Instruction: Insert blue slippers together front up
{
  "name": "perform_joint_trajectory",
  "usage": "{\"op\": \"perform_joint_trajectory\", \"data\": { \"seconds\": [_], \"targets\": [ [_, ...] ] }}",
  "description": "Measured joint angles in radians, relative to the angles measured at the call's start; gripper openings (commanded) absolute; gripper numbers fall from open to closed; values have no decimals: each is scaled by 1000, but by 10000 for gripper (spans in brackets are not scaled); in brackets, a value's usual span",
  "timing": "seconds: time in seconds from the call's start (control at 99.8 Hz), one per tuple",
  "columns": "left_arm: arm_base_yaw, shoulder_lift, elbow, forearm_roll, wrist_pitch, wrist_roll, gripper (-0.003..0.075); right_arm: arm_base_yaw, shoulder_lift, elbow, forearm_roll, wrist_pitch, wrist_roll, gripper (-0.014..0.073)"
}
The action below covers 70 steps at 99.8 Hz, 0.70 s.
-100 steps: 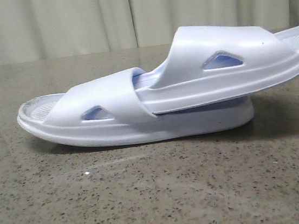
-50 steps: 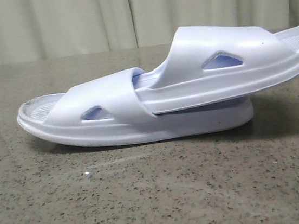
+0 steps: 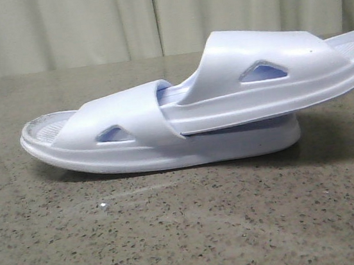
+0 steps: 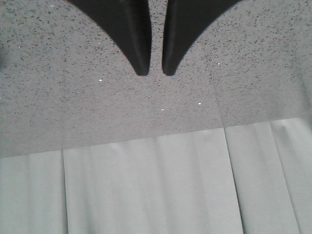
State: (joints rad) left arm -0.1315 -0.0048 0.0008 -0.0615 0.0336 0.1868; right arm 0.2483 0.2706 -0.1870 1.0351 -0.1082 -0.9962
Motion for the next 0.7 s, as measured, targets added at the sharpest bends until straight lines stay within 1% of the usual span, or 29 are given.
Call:
{"op": "perform_joint_trajectory", "data": {
  "seconds": [0.271, 0.331, 0.361, 0.421, 0.501, 0.611, 0.702],
  "targets": [
    [0, 0, 0, 0, 0, 0, 16, 0, 0, 0, 31, 4, 6, -107],
    [0, 0, 0, 0, 0, 0, 16, 0, 0, 0, -16, 18, 56, -107],
    [0, 0, 0, 0, 0, 0, 16, 0, 0, 0, -63, 24, 101, -107],
    [0, 0, 0, 0, 0, 0, 16, 0, -10, 0, -216, 45, 230, -107],
    [0, 0, 0, 0, 0, 0, 16, -17, -25, 0, -450, 82, 458, -107],
    [0, 0, 0, 0, 0, -2, 16, -72, -70, 0, -687, 149, 720, -107],
    [0, 0, 0, 0, 0, -2, 16, -137, -125, 0, -867, 216, 901, -107]
  ]
}}
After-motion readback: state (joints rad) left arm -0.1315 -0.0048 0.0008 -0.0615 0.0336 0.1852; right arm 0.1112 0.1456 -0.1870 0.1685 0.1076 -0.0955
